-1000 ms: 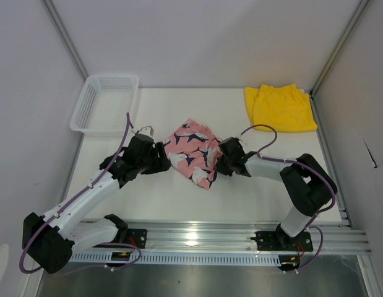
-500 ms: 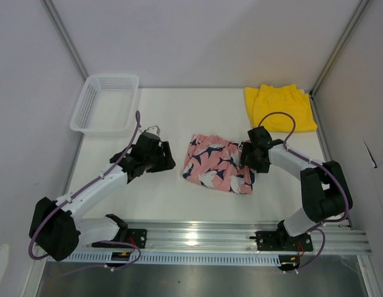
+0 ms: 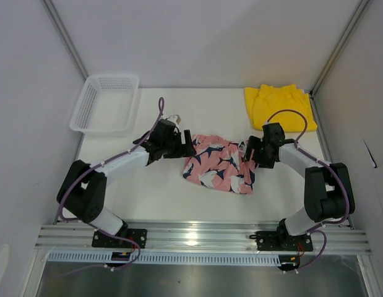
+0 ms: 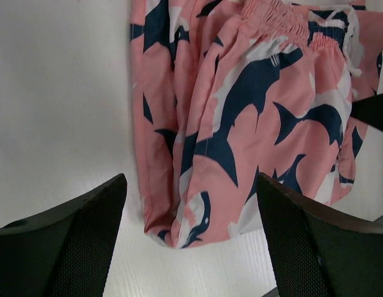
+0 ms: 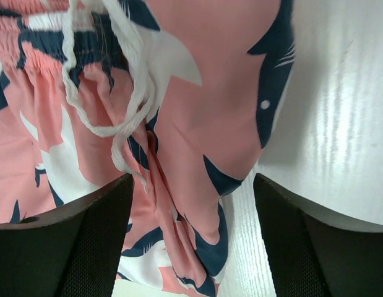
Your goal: Fold and stack the shorts
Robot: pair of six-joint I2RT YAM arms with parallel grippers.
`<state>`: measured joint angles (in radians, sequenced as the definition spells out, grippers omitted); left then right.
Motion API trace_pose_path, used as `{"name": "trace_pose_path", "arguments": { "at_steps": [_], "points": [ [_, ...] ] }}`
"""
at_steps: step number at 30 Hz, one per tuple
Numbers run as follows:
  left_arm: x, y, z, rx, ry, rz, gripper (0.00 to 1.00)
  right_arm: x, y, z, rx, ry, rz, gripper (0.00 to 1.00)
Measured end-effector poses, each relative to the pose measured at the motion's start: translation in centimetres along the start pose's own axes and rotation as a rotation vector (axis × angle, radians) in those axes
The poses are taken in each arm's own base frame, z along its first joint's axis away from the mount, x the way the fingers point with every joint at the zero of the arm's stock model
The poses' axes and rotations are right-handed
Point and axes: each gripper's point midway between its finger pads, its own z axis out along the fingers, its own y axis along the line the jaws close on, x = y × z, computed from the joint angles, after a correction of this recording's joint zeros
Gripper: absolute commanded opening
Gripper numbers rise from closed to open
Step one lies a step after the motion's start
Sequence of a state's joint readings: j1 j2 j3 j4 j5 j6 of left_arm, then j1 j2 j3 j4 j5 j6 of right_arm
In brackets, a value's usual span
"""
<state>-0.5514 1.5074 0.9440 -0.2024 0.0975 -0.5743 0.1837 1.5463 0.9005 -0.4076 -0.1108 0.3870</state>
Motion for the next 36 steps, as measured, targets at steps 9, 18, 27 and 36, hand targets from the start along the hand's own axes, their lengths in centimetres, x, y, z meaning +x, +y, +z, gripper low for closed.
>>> {"name": "trace_pose_path", "arguments": {
  "at_steps": [9, 18, 27, 36],
  "points": [
    [0.4, 0.0, 4.7, 0.007, 0.089, 0.014, 0.82, 2.7, 0.6, 0.6, -0.090, 0.071, 0.003, 0.75],
    [1.6, 0.4, 6.7, 0.010, 0.154, 0.012, 0.78, 2.4, 0.8, 1.0, -0.107, 0.061, -0.013, 0.70],
    [1.1, 0.4, 8.5, -0.013, 0.178, 0.006, 0.68, 2.0, 1.4, 1.8, -0.069, 0.057, -0.052, 0.58],
    [0.9, 1.4, 9.2, -0.108, 0.198, -0.030, 0.48, 1.4, 2.2, 2.6, -0.048, 0.049, -0.081, 0.48]
  ]
}}
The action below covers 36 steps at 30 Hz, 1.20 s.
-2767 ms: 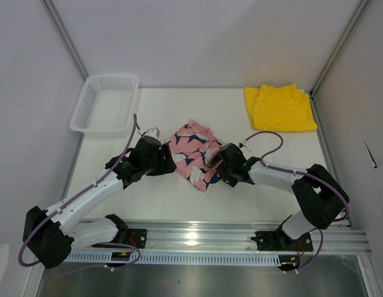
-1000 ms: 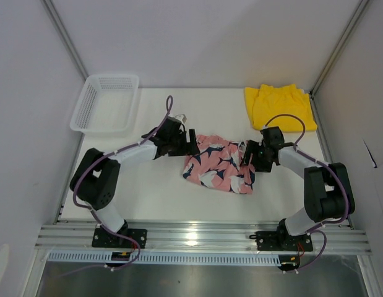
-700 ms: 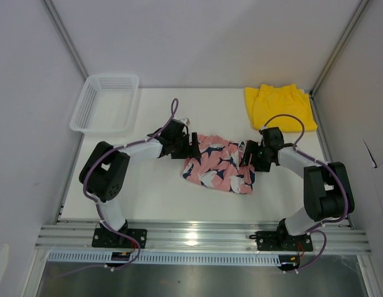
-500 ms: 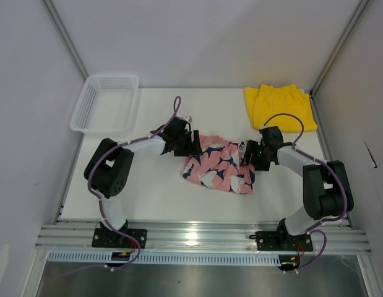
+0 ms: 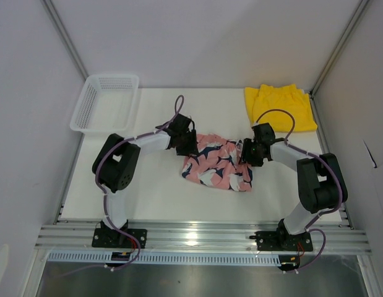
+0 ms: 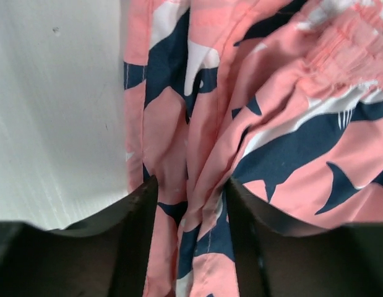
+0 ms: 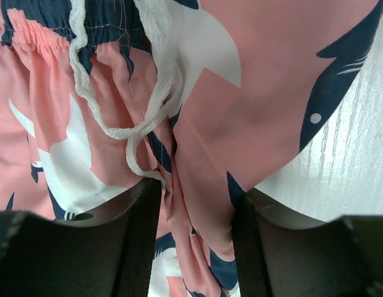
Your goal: Fold and stack the shorts
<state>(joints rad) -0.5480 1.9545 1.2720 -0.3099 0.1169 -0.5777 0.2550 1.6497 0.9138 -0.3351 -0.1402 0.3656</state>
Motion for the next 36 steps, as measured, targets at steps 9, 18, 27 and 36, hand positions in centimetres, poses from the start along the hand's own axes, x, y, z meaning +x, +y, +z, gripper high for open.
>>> {"name": "trace_pose_path", "arguments": {
  "at_steps": [9, 18, 27, 36],
  "points": [
    [-0.2, -0.4, 0.9, -0.069, 0.006, 0.006, 0.24, 0.1, 0.2, 0.3, 0.010, 0.006, -0.003, 0.26],
    [0.2, 0.1, 0.0, -0.095, -0.029, 0.028, 0.68, -0.3, 0.2, 0.4, 0.030, 0.004, -0.009, 0.27],
    [0.0, 3.6, -2.7, -0.107, -0.063, -0.038, 0.77, -0.9, -0.3, 0.3, 0.050, 0.003, -0.025, 0.27],
    [-1.4, 2.1, -0.9, -0.014, -0.017, -0.030, 0.77, -0.9, -0.4, 0.3, 0.051, 0.005, -0.032, 0.27]
  ]
}}
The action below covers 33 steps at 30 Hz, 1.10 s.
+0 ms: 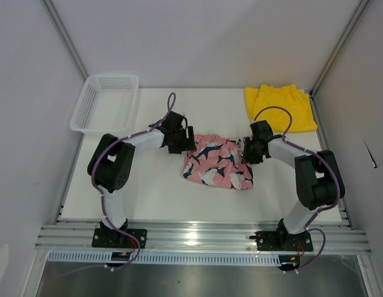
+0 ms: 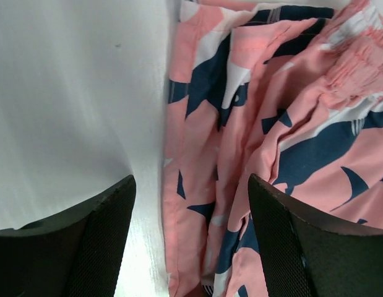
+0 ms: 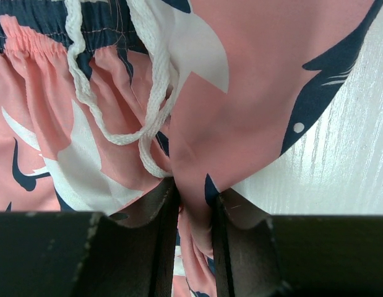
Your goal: Fold and stack the shorts
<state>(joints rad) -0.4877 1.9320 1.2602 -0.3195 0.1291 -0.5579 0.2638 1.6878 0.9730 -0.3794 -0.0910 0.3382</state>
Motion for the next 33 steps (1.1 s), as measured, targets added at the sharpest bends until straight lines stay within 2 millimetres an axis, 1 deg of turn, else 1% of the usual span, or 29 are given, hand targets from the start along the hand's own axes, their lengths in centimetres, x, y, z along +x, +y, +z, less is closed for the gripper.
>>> {"name": "trace_pose_path", "arguments": {
  "at_steps": [4, 9, 12, 15, 18, 26, 33],
  "points": [
    [0.1, -0.6, 0.1, 0.044, -0.003, 0.002, 0.79, 0.0, 0.0, 0.0, 0.000, 0.001, 0.000, 0.27],
    [0.4, -0.3, -0.5, 0.116, -0.019, -0.032, 0.79, 0.0, 0.0, 0.0, -0.001, 0.002, 0.000, 0.27],
    [0.2, 0.0, -0.7, 0.170, -0.024, -0.067, 0.80, 0.0, 0.0, 0.0, -0.003, 0.002, 0.000, 0.27],
    [0.2, -0.1, -0.8, 0.209, -0.019, -0.081, 0.80, 0.0, 0.0, 0.0, -0.003, 0.002, 0.000, 0.27],
    [0.2, -0.4, -0.9, 0.235, -0.018, -0.078, 0.81, 0.0, 0.0, 0.0, -0.003, 0.003, 0.000, 0.27],
    [1.1, -1.4, -1.1, 0.313, 0.012, -0.076, 0.83, 0.1, 0.1, 0.0, -0.009, 0.005, 0.000, 0.26],
    [0.9, -1.3, -1.2, 0.363, 0.006, -0.119, 0.83, 0.1, 0.2, 0.0, -0.013, 0.007, -0.001, 0.26]
  ]
}}
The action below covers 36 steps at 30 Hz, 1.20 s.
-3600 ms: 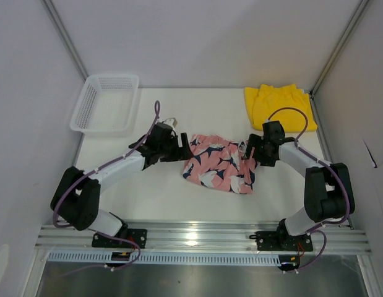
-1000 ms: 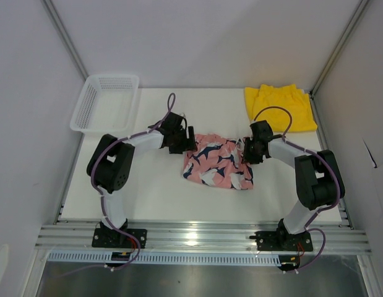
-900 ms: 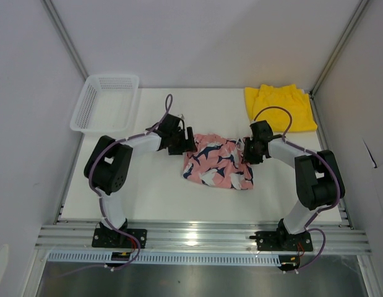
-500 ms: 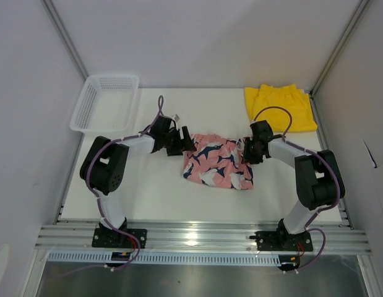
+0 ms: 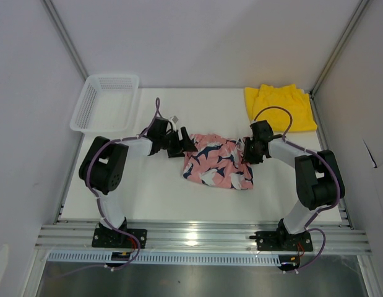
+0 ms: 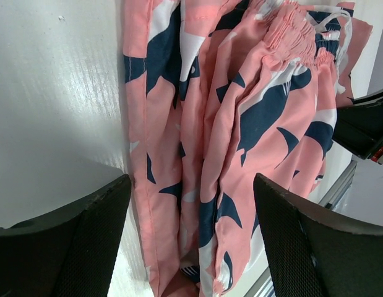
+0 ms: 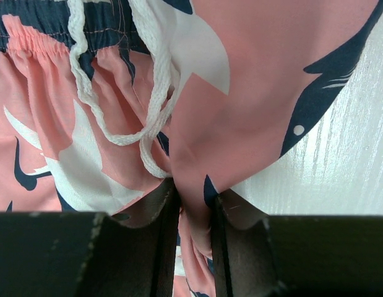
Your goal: Fold and stack the shorts
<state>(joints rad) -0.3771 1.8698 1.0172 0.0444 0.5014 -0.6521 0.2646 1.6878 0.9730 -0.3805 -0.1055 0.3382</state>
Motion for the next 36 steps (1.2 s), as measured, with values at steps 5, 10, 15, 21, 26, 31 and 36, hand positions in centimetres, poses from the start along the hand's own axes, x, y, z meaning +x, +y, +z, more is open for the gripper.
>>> {"name": "trace_pose_path", "arguments": {
  "at_steps": [5, 10, 15, 21, 26, 31, 36],
  "points": [
    [0.0, 0.0, 0.1, -0.010, 0.017, -0.009, 0.82, 0.0, 0.0, 0.0, -0.001, 0.000, 0.000, 0.25],
    [-0.3, -0.2, 0.6, -0.048, 0.030, -0.007, 0.82, 0.1, 0.1, 0.0, -0.002, 0.001, -0.003, 0.26],
    [-0.1, -0.2, 1.0, -0.105, 0.031, 0.005, 0.74, 0.2, 0.2, 0.0, -0.003, 0.005, -0.006, 0.26],
    [-0.3, 0.0, 1.7, -0.188, 0.038, 0.009, 0.62, 0.3, 0.4, 0.0, -0.004, 0.007, -0.010, 0.25],
    [-0.2, 0.2, 2.1, -0.260, 0.029, 0.036, 0.53, 0.4, 0.5, 0.0, -0.006, 0.008, -0.014, 0.25],
    [-0.3, 0.3, 2.7, -0.333, 0.029, 0.062, 0.38, 0.4, 0.8, 0.0, -0.009, 0.009, -0.019, 0.22],
    [-0.5, 0.4, 3.4, -0.417, 0.019, 0.080, 0.27, 0.2, 1.3, -0.1, -0.014, 0.001, -0.018, 0.18]
  ]
}}
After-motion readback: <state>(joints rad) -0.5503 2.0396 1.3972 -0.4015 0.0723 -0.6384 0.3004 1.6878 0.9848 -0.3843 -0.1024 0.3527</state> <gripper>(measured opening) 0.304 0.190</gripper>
